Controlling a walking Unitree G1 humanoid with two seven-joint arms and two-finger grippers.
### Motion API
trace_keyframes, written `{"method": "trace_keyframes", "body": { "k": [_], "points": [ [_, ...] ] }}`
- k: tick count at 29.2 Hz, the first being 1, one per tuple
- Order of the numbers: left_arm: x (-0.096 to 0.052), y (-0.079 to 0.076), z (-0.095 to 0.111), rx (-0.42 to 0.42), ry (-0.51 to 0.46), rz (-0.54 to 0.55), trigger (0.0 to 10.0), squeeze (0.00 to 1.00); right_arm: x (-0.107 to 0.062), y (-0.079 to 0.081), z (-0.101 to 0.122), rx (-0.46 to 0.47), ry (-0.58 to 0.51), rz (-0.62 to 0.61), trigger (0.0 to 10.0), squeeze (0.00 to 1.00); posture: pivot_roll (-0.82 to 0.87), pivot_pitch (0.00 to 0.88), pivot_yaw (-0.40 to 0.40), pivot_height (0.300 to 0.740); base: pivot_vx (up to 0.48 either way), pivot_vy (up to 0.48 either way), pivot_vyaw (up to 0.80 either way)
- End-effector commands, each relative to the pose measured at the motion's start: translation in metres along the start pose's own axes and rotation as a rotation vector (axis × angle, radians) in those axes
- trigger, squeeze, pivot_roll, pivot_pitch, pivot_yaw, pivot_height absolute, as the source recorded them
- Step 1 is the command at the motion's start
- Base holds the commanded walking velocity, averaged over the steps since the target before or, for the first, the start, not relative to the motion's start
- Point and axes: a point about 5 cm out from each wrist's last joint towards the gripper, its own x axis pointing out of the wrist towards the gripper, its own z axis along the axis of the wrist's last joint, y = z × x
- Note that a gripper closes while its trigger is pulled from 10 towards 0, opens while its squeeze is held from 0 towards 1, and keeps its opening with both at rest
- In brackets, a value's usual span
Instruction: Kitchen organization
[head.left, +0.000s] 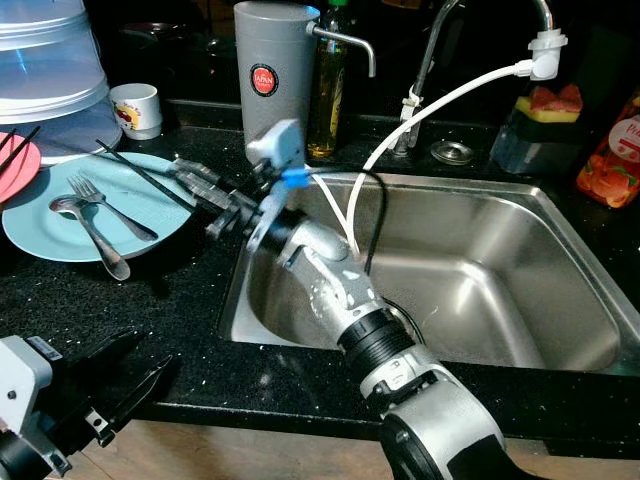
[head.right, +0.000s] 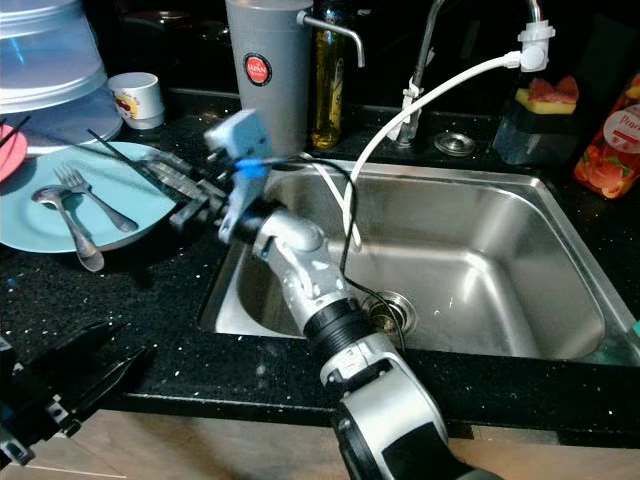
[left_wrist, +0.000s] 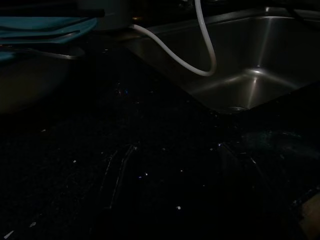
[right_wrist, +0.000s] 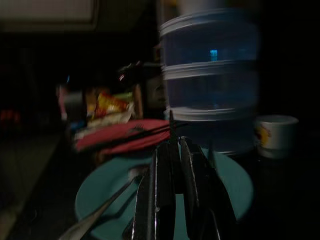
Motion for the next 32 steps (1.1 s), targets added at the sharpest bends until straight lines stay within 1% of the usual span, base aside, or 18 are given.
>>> {"method": "trace_keyframes", "body": {
  "k": [1, 3, 4, 5, 6, 7, 11, 15, 17, 18, 20, 21, 24, 26, 27, 29, 30, 32],
  "points": [
    [-0.001, -0.004, -0.013, -0.041, 0.059, -0.010, 10.0, 0.00, -0.003, -0.017, 0.016, 0.054, -0.057, -0.061, 10.0, 0.00, 0.10, 0.104, -0.015, 0.740, 0.000, 0.000, 0.00],
    [0.000, -0.006, -0.013, -0.045, 0.054, -0.011, 10.0, 0.00, -0.018, -0.040, 0.029, 0.051, -0.061, -0.117, 10.0, 0.00, 0.10, 0.105, -0.018, 0.740, 0.000, 0.000, 0.00],
    [0.000, -0.006, -0.013, -0.045, 0.054, -0.011, 10.0, 0.00, -0.018, -0.040, 0.029, 0.051, -0.061, -0.117, 10.0, 0.00, 0.10, 0.105, -0.018, 0.740, 0.000, 0.000, 0.00],
    [0.002, -0.007, -0.013, -0.050, 0.046, -0.013, 10.0, 0.00, -0.035, -0.057, 0.037, 0.014, -0.035, -0.145, 10.0, 0.00, 0.10, 0.105, -0.020, 0.740, 0.000, 0.000, 0.00],
    [0.002, -0.008, -0.012, -0.052, 0.043, -0.014, 10.0, 0.00, -0.042, -0.062, 0.039, 0.001, -0.025, -0.152, 10.0, 0.00, 0.10, 0.106, -0.020, 0.740, 0.000, 0.000, 0.00],
    [0.002, -0.008, -0.012, -0.052, 0.043, -0.014, 10.0, 0.00, -0.042, -0.062, 0.039, 0.001, -0.025, -0.152, 10.0, 0.00, 0.10, 0.106, -0.020, 0.740, 0.000, 0.000, 0.00],
    [0.007, -0.011, -0.010, -0.064, 0.020, -0.027, 10.0, 0.00, -0.077, -0.084, 0.054, -0.051, 0.033, -0.174, 10.0, 0.00, 0.09, 0.105, -0.019, 0.740, 0.000, 0.000, 0.00],
    [0.008, -0.012, -0.010, -0.070, 0.011, -0.035, 10.0, 0.00, -0.099, -0.091, 0.062, -0.088, 0.096, -0.144, 10.0, 0.00, 0.08, 0.100, -0.017, 0.740, 0.000, 0.000, 0.00],
    [0.008, -0.013, -0.011, -0.073, 0.006, -0.038, 10.0, 0.00, -0.113, -0.092, 0.067, -0.078, 0.133, -0.117, 10.0, 0.00, 0.08, 0.097, -0.016, 0.740, 0.000, 0.000, 0.00],
    [0.008, -0.013, -0.011, -0.073, 0.006, -0.038, 10.0, 0.00, -0.113, -0.092, 0.067, -0.078, 0.133, -0.117, 10.0, 0.00, 0.08, 0.097, -0.016, 0.740, 0.000, 0.000, 0.00],
    [0.008, -0.013, -0.010, -0.075, 0.000, -0.041, 10.0, 0.00, -0.127, -0.096, 0.069, -0.090, 0.172, -0.122, 10.0, 0.00, 0.07, 0.094, -0.015, 0.740, 0.000, 0.000, 0.00],
    [0.008, -0.013, -0.010, -0.075, 0.000, -0.041, 10.0, 0.00, -0.127, -0.096, 0.069, -0.090, 0.172, -0.122, 10.0, 0.00, 0.07, 0.094, -0.015, 0.740, 0.000, 0.000, 0.00],
    [0.008, -0.014, -0.011, -0.076, -0.003, -0.042, 10.0, 0.00, -0.138, -0.104, 0.075, -0.095, 0.181, -0.169, 10.0, 0.00, 0.07, 0.089, -0.016, 0.740, 0.000, 0.000, 0.00],
    [0.008, -0.014, -0.011, -0.077, -0.005, -0.043, 10.0, 0.00, -0.154, -0.114, 0.080, -0.178, 0.257, -0.217, 10.0, 0.00, 0.07, 0.085, -0.016, 0.740, 0.000, 0.000, 0.00],
    [0.008, -0.014, -0.011, -0.077, -0.005, -0.043, 10.0, 0.00, -0.154, -0.114, 0.080, -0.178, 0.257, -0.217, 10.0, 0.00, 0.07, 0.085, -0.016, 0.740, 0.000, 0.000, 0.00],
    [0.008, -0.014, -0.011, -0.078, -0.008, -0.045, 10.0, 0.00, -0.168, -0.121, 0.085, -0.240, 0.317, -0.250, 10.0, 0.00, 0.07, 0.082, -0.015, 0.740, 0.000, 0.000, 0.00],
    [0.008, -0.014, -0.011, -0.078, -0.008, -0.045, 10.0, 0.00, -0.168, -0.121, 0.085, -0.240, 0.317, -0.250, 10.0, 0.00, 0.07, 0.082, -0.015, 0.740, 0.000, 0.000, 0.00],
    [0.008, -0.015, -0.011, -0.080, -0.012, -0.047, 10.0, 0.00, -0.178, -0.125, 0.093, -0.281, 0.354, -0.276, 10.0, 0.00, 0.07, 0.080, -0.013, 0.740, 0.000, 0.000, 0.00]
  ]
}}
